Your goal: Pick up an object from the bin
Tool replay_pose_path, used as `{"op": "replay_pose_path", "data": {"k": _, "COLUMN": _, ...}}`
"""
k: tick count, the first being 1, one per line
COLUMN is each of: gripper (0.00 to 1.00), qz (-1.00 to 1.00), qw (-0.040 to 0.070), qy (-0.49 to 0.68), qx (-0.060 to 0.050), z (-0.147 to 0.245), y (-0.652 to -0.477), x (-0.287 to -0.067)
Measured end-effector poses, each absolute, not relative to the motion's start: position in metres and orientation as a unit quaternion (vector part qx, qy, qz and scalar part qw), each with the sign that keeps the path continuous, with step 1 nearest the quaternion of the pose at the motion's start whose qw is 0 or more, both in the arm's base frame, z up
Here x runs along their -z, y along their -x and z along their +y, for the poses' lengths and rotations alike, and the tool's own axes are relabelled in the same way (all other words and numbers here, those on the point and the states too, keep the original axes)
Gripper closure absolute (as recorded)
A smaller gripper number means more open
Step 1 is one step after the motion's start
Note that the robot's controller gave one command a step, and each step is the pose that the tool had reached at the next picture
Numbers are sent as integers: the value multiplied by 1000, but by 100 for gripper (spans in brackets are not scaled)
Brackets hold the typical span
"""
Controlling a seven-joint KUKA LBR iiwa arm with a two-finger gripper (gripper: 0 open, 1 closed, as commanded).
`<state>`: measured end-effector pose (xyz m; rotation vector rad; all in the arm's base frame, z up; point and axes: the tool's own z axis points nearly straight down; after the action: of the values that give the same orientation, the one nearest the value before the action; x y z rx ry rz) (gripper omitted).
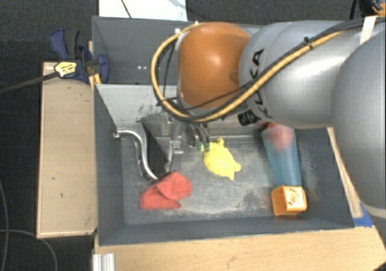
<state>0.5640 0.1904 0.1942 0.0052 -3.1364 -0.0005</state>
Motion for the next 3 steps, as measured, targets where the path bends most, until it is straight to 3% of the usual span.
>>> {"op": "replay_pose_path", "data": {"k": 1, "gripper": 0, "qz": -1000, "qw": -1, "qy": 1, "qx": 1, "z": 189, "y": -566, "x": -199}}
{"op": "replay_pose_path", "data": {"k": 2, "gripper": 0, "qz": -999, "qw": -4, "qy": -43, "qx": 1, "z": 153, "y": -575, "x": -158}}
{"op": "replay_pose_path", "data": {"k": 3, "gripper": 0, "qz": -998, "qw": -2, "qy": -63, "qx": 0, "z": 123, "y": -525, "x": -127}}
